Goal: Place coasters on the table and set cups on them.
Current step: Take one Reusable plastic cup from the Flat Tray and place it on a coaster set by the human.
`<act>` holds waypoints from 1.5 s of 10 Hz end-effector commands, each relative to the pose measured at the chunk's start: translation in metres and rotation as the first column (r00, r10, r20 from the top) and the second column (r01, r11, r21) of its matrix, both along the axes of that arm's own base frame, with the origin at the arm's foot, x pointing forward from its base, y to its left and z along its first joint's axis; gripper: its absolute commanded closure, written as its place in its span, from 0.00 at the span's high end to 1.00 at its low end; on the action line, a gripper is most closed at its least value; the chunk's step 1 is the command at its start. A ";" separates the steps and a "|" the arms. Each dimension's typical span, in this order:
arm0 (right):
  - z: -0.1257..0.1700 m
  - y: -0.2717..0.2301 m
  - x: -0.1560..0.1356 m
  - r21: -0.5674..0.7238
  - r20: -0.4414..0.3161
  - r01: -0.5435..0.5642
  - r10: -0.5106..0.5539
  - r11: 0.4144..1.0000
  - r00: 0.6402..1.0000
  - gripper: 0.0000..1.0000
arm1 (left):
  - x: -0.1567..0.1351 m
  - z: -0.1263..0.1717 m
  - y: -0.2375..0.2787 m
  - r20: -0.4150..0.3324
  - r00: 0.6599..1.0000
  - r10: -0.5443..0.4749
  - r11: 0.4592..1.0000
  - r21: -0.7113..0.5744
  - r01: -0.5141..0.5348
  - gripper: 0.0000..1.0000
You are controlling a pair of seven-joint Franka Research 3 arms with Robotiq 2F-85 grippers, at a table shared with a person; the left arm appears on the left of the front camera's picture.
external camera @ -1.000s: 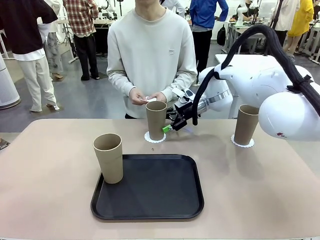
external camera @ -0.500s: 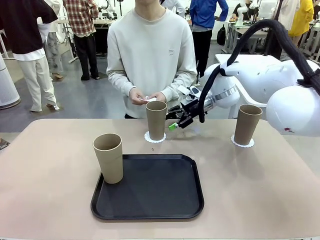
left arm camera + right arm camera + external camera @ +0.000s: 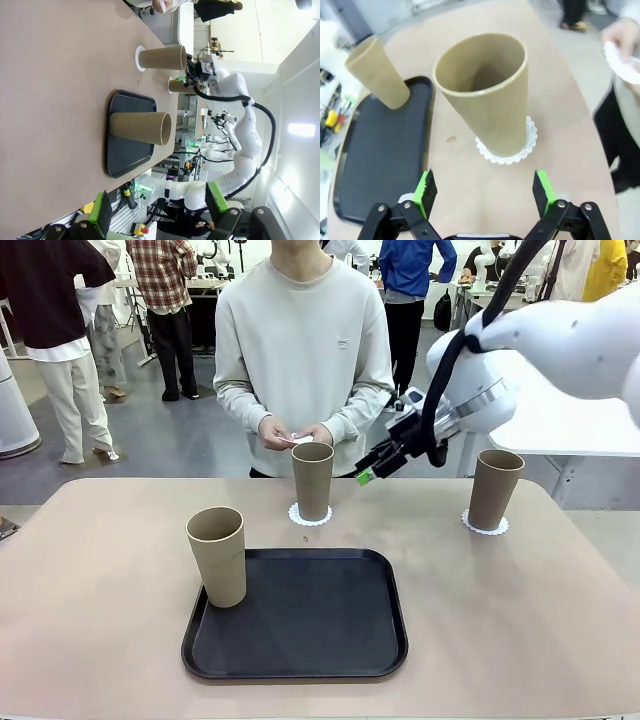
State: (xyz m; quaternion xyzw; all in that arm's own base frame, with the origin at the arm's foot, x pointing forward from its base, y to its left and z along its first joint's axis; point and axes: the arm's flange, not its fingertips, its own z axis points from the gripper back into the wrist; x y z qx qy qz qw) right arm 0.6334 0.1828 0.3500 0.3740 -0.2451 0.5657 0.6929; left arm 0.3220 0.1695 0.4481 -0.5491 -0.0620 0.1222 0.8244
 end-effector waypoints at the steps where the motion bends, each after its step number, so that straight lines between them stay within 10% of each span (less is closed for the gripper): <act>1: 0.049 0.001 -0.057 -0.128 -0.081 0.188 -0.199 0.974 0.977 1.00 | 0.000 0.002 0.001 0.014 1.000 0.003 1.000 -0.019 -0.002 1.00; 6: 0.130 0.022 -0.147 -0.466 -0.188 0.330 -0.456 0.821 0.870 1.00 | 0.000 0.002 0.001 0.014 1.000 0.003 1.000 -0.019 -0.002 1.00; 10: 0.136 0.008 -0.194 -0.616 -0.213 0.358 -0.586 0.702 0.782 1.00 | 0.000 0.002 0.001 0.014 1.000 0.003 1.000 -0.019 -0.002 1.00; 15: 0.136 0.011 -0.191 -0.604 -0.222 0.343 -0.565 0.719 0.794 1.00 | 0.000 0.002 0.001 0.014 1.000 0.003 1.000 -0.019 -0.002 1.00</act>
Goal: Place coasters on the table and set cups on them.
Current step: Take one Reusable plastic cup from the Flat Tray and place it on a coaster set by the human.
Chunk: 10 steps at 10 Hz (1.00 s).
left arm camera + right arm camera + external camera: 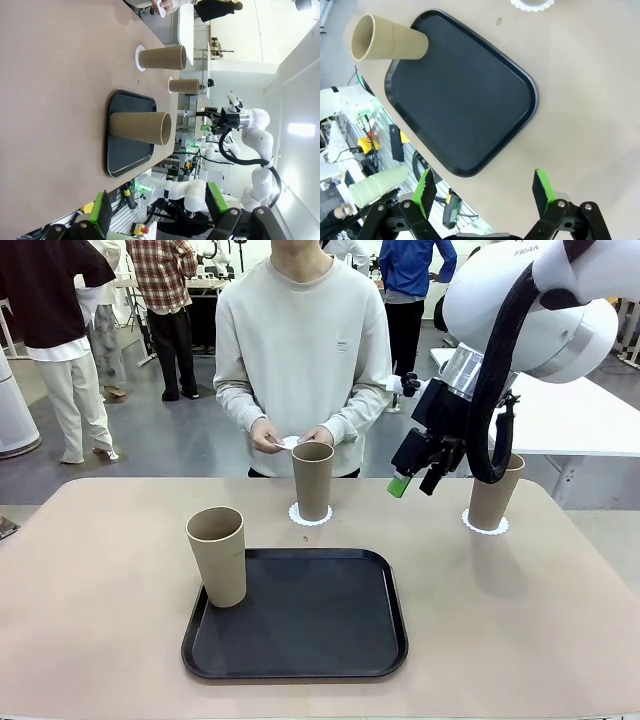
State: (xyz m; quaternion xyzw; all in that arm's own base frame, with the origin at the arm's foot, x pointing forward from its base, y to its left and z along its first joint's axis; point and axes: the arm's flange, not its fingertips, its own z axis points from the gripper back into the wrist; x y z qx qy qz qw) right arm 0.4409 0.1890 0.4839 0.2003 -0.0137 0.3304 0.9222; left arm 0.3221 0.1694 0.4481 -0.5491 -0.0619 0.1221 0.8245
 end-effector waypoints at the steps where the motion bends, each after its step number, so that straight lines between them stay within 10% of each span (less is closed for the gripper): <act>1: 0.002 0.004 0.002 -0.001 0.014 0.000 0.000 1.000 1.000 1.00 | 0.000 0.002 0.001 0.014 1.000 0.003 1.000 -0.019 -0.003 1.00; 10: 0.002 0.004 0.002 -0.001 0.014 0.000 0.000 1.000 1.000 1.00 | 0.000 0.002 0.001 0.014 1.000 0.003 1.000 -0.019 -0.003 1.00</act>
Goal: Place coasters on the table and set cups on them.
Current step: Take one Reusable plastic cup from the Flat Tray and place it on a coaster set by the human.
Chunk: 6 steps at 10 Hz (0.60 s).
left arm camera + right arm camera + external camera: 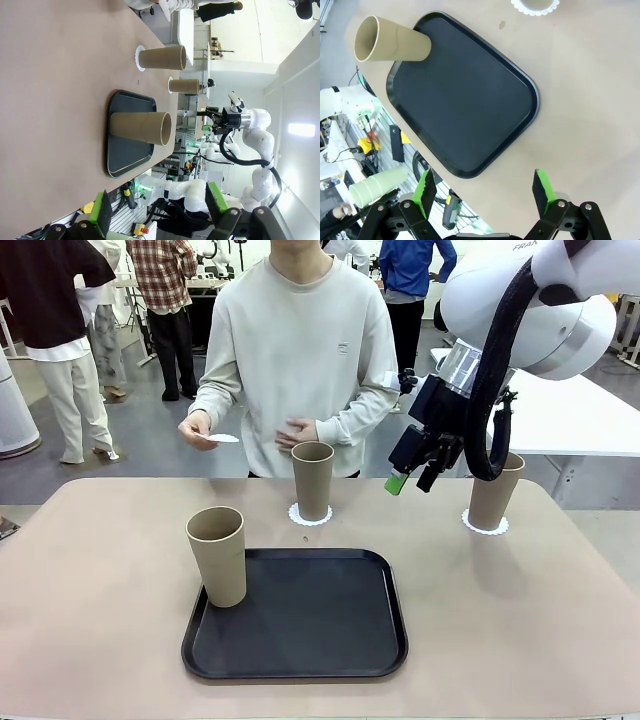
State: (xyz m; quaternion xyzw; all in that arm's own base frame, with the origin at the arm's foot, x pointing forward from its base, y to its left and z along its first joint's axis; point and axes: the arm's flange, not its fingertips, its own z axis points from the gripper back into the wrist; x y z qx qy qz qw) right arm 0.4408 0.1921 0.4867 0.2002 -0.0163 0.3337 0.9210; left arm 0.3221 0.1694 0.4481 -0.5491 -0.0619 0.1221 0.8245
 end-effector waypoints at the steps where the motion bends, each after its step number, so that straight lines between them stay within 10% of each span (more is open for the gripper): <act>1: -0.001 0.001 0.002 -0.003 0.007 0.005 -0.005 1.000 1.000 1.00 | 0.000 0.002 0.001 0.014 1.000 0.003 1.000 -0.019 -0.003 1.00; 3: 0.007 -0.031 -0.035 0.041 0.032 0.141 -0.142 0.989 0.989 1.00 | 0.000 0.002 0.001 0.014 1.000 0.003 1.000 -0.019 -0.003 1.00; 6: 0.002 -0.156 -0.075 0.436 -0.035 0.397 -0.425 0.808 0.904 1.00 | 0.000 0.002 0.001 0.014 1.000 0.003 1.000 -0.019 -0.003 1.00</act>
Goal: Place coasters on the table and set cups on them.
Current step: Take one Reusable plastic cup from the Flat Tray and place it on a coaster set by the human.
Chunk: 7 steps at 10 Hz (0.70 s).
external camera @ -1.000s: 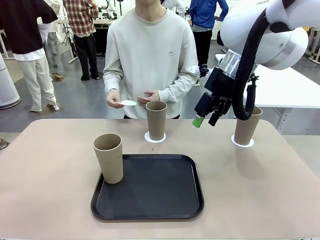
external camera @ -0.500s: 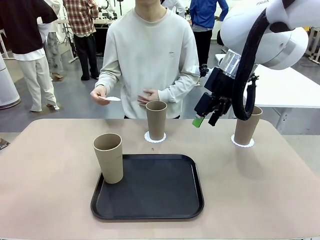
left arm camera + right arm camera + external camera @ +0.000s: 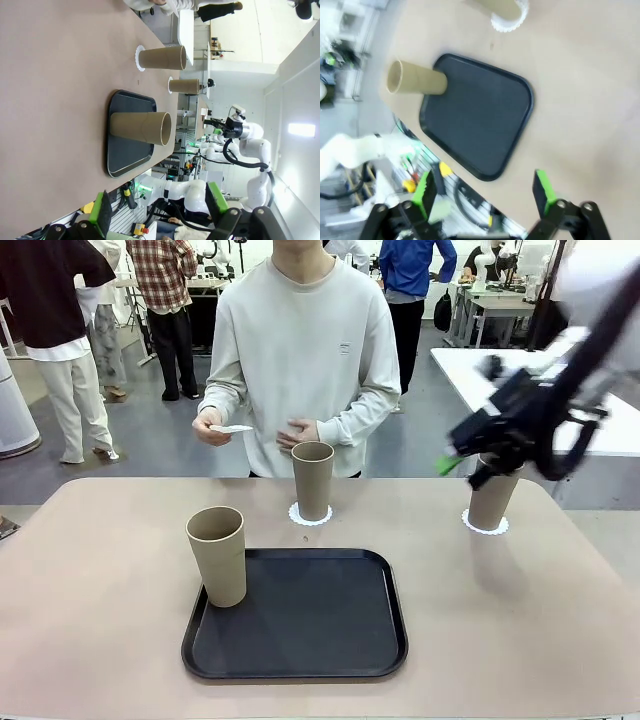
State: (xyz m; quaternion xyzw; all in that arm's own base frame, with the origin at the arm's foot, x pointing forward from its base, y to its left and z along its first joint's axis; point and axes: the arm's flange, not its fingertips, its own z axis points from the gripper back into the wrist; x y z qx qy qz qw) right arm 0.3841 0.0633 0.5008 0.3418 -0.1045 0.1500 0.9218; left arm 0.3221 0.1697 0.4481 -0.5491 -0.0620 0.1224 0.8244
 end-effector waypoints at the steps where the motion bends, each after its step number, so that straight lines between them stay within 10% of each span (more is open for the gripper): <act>1: -0.021 -0.067 -0.039 0.223 0.099 0.122 -0.147 0.967 0.984 1.00 | 0.000 0.002 0.001 0.014 1.000 0.002 1.000 -0.019 -0.002 1.00; 7: -0.066 -0.224 -0.110 0.557 0.138 0.053 -0.155 0.829 0.978 1.00 | 0.000 0.002 0.001 0.014 1.000 0.002 1.000 -0.019 -0.002 1.00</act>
